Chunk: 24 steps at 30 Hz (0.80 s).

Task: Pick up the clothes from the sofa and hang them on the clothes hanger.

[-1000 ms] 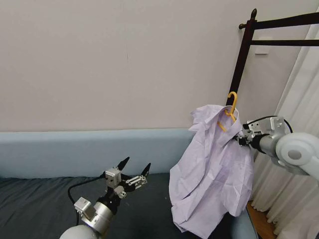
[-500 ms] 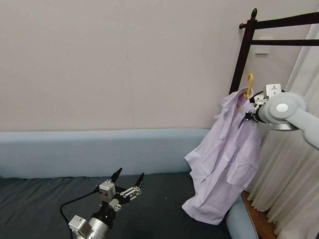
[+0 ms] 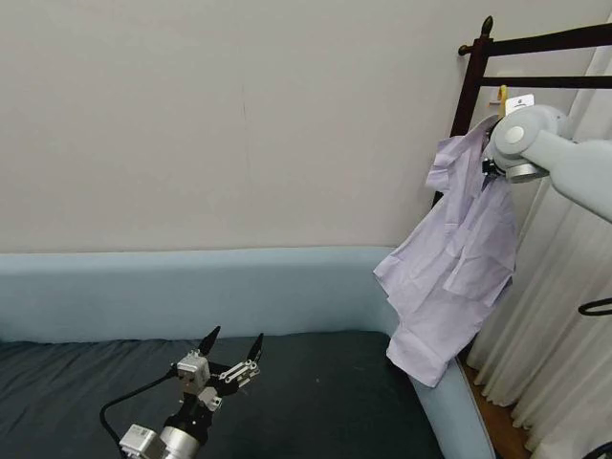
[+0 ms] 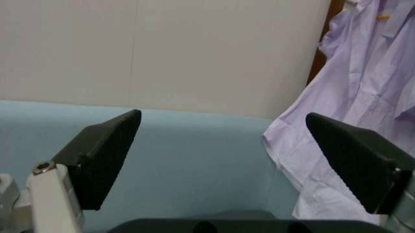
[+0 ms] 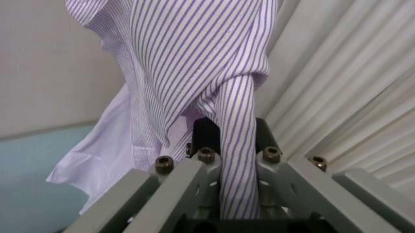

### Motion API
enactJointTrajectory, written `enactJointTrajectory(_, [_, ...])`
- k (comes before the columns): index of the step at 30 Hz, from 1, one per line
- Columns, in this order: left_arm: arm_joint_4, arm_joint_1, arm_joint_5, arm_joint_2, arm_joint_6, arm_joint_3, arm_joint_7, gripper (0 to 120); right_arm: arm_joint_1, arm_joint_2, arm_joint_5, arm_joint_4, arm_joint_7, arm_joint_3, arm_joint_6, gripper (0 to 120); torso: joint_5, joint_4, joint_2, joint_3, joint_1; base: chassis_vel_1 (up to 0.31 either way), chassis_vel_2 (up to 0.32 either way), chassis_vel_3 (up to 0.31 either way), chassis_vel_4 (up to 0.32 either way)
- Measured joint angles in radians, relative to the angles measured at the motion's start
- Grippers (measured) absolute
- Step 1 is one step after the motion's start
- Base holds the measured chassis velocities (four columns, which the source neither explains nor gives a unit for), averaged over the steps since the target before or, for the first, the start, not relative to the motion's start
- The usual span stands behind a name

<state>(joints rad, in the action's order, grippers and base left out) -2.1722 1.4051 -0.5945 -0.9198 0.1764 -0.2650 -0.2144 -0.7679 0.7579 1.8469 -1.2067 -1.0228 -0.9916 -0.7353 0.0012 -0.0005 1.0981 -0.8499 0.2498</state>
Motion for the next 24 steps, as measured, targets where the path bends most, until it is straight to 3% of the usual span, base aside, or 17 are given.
enactJointTrajectory(7, [-0.022,0.054,0.001,-0.015,0.003,-0.041,0.000,100,-0.018,0.070,-0.092,0.144,0.081,-0.041,0.000,1,0.0000,0.0003,0.000,0.000,0.000,0.000,0.000,0.000,0.000])
enactJointTrajectory(16, [-0.030,0.075,-0.012,-0.012,0.010,-0.066,0.006,100,-0.060,0.234,-0.185,0.436,0.235,-0.044,0.000,1,-0.0006,0.0005,0.000,0.000,0.000,0.000,0.000,0.000,0.000])
enactJointTrajectory(24, [-0.037,0.057,-0.030,0.002,0.001,-0.074,0.002,100,-0.030,0.271,-0.210,0.558,0.284,0.033,0.000,1,-0.0001,-0.0001,0.000,0.000,0.000,0.000,0.000,0.000,0.000])
